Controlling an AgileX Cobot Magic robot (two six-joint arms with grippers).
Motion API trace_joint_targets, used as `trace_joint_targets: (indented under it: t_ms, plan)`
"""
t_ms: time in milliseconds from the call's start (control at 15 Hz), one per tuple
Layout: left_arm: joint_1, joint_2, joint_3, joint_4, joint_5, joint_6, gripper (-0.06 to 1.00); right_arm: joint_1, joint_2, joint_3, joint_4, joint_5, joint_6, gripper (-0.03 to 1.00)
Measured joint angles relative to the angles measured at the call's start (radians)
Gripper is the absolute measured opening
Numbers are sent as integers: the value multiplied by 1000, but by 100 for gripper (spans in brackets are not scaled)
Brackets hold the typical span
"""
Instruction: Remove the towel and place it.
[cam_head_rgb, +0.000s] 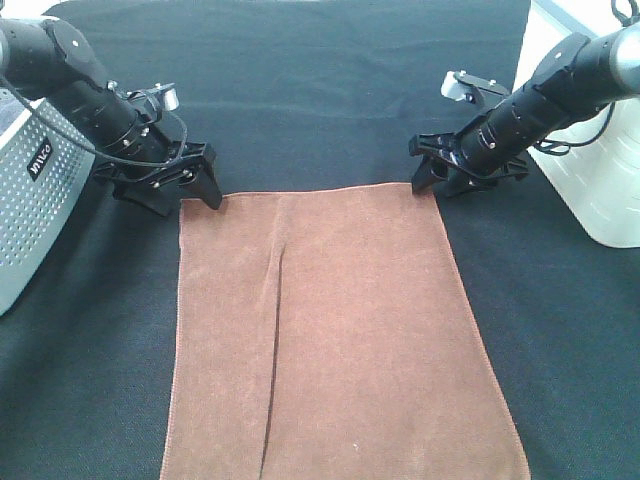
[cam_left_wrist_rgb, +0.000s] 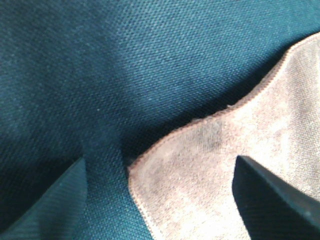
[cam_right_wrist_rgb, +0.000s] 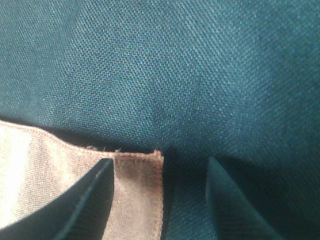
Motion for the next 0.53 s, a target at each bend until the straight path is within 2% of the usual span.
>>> trace_joint_targets:
  t_ms: [333, 533]
  plan:
    - [7, 21, -11, -14, 27, 20, 75, 82, 15, -8, -24, -96, -51, 52]
    - [12, 22, -11, -6, 29, 23, 63, 95, 15, -9, -66, -95, -45, 51]
